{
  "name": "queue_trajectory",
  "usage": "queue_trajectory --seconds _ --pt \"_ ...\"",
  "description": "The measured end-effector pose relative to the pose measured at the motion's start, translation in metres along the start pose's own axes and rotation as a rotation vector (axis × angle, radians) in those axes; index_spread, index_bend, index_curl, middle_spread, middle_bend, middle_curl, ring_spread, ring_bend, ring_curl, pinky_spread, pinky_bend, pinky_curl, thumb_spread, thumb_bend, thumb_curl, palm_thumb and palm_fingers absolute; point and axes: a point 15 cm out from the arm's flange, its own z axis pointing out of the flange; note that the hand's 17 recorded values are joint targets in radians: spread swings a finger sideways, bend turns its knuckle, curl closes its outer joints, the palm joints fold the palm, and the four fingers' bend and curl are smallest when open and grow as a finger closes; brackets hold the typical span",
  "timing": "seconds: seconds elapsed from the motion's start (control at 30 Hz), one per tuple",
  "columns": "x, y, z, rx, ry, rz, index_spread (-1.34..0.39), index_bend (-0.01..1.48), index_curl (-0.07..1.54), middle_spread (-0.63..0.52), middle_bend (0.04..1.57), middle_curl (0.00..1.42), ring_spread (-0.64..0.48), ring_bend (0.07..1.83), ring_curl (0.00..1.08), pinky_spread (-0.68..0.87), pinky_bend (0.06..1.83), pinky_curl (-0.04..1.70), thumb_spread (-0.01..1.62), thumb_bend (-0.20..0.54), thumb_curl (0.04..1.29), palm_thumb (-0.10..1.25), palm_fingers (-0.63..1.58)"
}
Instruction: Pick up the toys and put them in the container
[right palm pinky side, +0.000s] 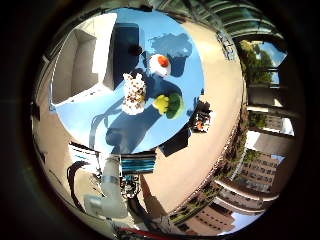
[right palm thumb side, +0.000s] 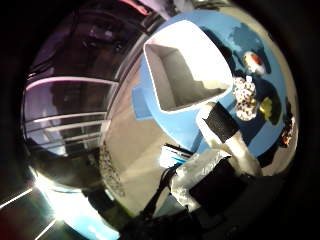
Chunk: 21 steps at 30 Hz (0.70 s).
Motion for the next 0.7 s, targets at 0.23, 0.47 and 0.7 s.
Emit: queue_trajectory --seconds 0.23,0.47,0.7 --pt "0.013 0.001 0.003 -0.009 0.017 0.035 -0.14 0.19 0.33 0.09 0.15 0.28 0.30 0.26 0.33 0.43 0.41 0.26 1.29 -0.017 0.29 0.73 0.10" --pt "0.034 -0.009 0.009 -0.011 0.015 0.077 -0.14 0.18 0.33 0.09 0.16 0.28 0.30 0.26 0.33 0.43 0.41 0.26 1.29 -0.021 0.29 0.72 0.11" --pt "0.081 -0.035 0.020 0.003 0.024 0.158 -0.14 0.18 0.32 0.09 0.16 0.28 0.30 0.27 0.33 0.43 0.43 0.26 1.29 -0.021 0.29 0.70 0.13"
